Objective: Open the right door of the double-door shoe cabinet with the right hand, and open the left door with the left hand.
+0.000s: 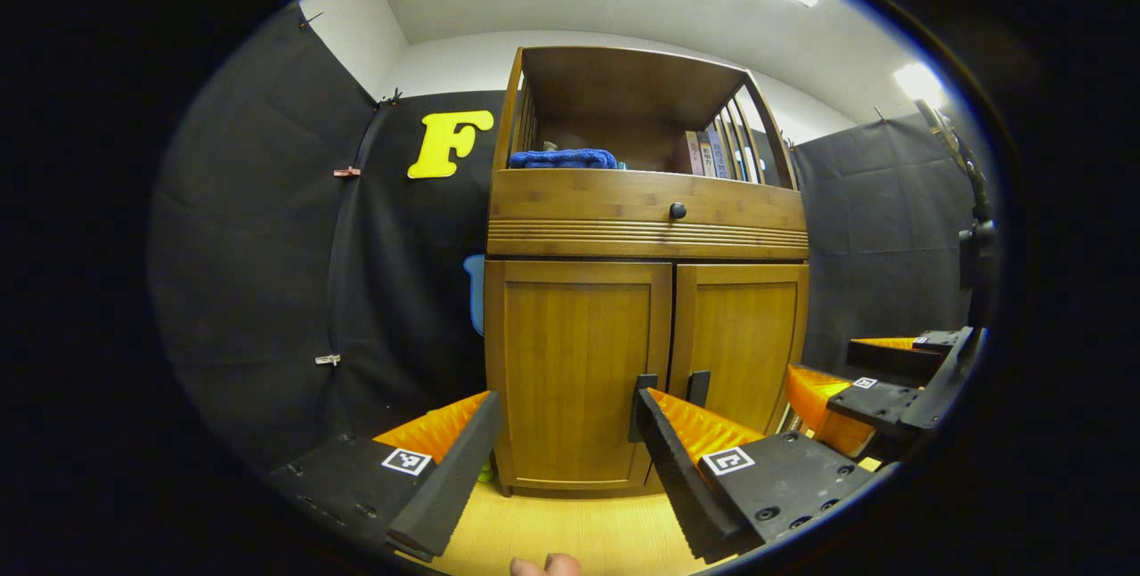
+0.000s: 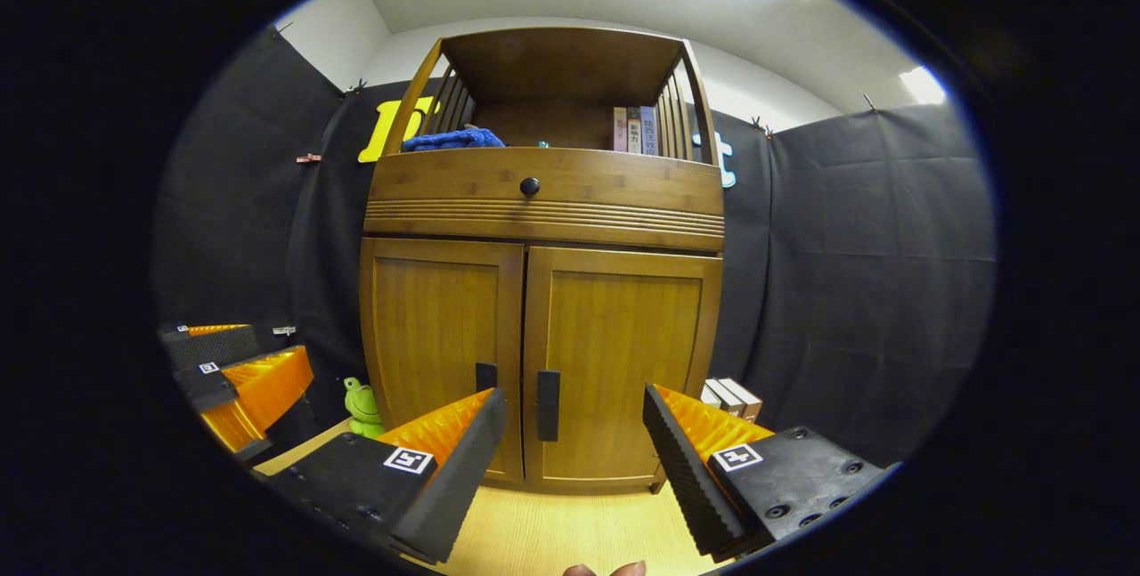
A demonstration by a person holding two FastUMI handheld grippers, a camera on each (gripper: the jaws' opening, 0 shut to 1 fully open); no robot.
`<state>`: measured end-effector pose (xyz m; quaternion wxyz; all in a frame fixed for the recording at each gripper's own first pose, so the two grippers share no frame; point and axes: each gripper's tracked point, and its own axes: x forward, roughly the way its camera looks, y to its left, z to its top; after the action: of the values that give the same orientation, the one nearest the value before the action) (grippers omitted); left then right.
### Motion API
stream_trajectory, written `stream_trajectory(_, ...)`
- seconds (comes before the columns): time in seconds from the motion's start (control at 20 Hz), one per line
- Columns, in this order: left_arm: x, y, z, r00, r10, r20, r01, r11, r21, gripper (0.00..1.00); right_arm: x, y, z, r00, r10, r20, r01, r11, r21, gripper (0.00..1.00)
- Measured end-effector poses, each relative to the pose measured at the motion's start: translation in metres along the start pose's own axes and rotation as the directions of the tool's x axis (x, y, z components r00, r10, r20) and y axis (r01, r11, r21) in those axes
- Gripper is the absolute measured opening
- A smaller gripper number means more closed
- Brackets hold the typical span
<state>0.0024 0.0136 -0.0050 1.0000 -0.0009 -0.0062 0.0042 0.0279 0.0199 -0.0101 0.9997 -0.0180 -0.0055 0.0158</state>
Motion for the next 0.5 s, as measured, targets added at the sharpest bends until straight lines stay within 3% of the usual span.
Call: stream_trajectory(0.5, 0.009, 0.017, -0.015, 0.999, 0.036, -0.027, -0.035, 0.999, 0.017, 0.94, 0.090, 0.007, -0.064, 0.998, 0.015, -0.061, -0.011, 0.998, 0.062, 0.98)
